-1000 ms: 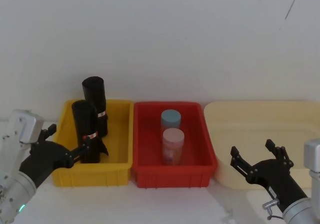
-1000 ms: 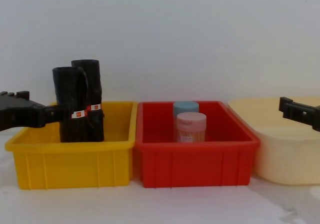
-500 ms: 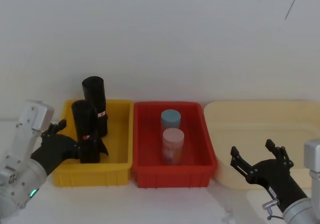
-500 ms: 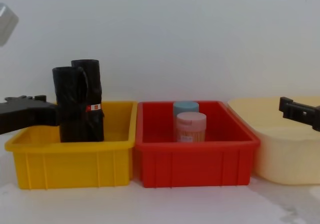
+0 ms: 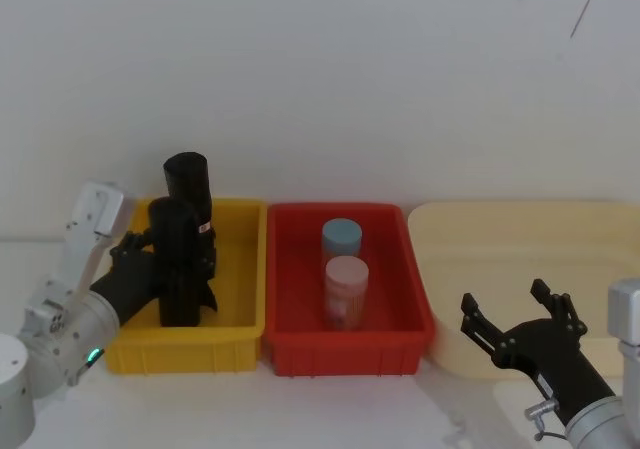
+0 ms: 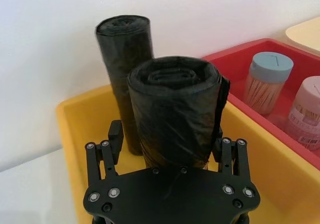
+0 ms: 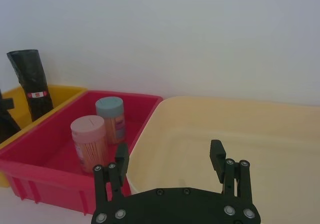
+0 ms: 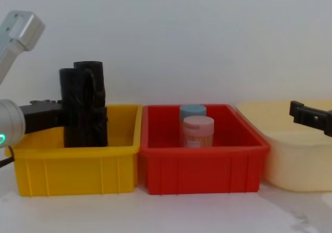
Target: Pick up the garbage bag with the one hand and transfer it to the other hand.
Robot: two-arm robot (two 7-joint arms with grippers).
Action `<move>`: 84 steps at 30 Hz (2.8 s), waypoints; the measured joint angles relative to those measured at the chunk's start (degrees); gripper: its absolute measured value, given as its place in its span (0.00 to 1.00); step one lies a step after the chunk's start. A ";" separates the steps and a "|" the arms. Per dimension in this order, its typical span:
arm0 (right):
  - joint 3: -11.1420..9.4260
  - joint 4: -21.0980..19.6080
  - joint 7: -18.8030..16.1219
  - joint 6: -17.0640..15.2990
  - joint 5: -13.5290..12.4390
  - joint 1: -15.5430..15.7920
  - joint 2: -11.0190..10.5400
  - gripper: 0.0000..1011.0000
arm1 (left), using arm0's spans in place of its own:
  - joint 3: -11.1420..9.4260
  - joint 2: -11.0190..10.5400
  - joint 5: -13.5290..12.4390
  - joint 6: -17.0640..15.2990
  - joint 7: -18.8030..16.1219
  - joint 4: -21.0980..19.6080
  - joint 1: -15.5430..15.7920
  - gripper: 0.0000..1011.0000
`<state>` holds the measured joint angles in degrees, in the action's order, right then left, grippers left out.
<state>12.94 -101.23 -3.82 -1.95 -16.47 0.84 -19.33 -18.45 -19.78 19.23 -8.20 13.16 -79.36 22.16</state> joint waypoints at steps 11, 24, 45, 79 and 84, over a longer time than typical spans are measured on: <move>0.00 0.00 0.00 0.00 0.00 0.00 0.00 0.99 | -1.04 1.51 -0.11 0.36 2.83 4.66 3.54 0.86; 0.00 0.00 0.00 0.00 0.00 0.00 0.00 0.99 | -1.55 2.26 -0.19 0.55 4.18 6.98 5.27 0.53; 0.00 0.00 0.00 0.00 0.00 0.00 0.00 0.99 | -0.78 2.29 -0.28 0.77 4.84 4.83 5.26 0.44; 0.00 0.00 0.00 0.00 0.00 0.00 0.00 0.99 | -1.42 -0.54 2.08 -1.41 11.47 -5.70 4.87 0.44; 0.00 0.00 0.00 0.00 0.00 0.00 0.00 0.99 | -1.91 -0.70 3.99 -1.43 14.29 -6.43 5.10 0.44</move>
<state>12.94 -101.23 -3.83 -1.95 -16.46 0.84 -19.34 -20.36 -20.48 23.22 -9.64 27.45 -85.79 27.27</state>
